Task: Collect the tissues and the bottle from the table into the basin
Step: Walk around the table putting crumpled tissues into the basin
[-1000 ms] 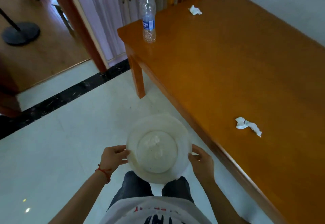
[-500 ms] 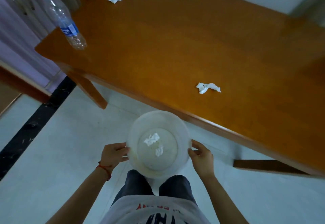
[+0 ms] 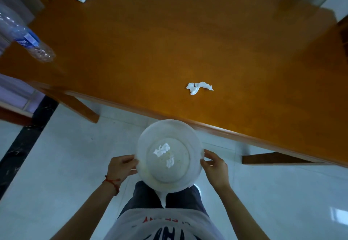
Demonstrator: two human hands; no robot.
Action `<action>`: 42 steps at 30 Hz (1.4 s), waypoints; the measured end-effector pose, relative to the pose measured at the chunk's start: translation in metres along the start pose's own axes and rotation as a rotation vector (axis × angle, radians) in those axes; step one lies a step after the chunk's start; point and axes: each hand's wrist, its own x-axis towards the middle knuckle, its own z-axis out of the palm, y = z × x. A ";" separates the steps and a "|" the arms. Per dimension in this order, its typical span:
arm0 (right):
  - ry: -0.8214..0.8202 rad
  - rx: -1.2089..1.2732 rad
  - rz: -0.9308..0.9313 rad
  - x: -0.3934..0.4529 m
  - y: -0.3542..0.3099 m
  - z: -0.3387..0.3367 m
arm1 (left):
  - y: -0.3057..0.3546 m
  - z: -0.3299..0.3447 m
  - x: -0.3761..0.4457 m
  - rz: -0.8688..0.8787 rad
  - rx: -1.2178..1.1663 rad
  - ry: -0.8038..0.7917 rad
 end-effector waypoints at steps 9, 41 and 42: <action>0.070 -0.064 -0.157 0.050 -0.054 -0.027 | -0.005 0.000 0.004 0.038 0.078 0.023; 0.104 -0.248 -0.654 0.138 -0.130 0.006 | -0.013 0.004 0.007 0.072 0.031 0.067; 0.090 -0.213 -0.701 0.124 -0.129 0.006 | -0.012 0.004 0.006 0.080 0.032 0.060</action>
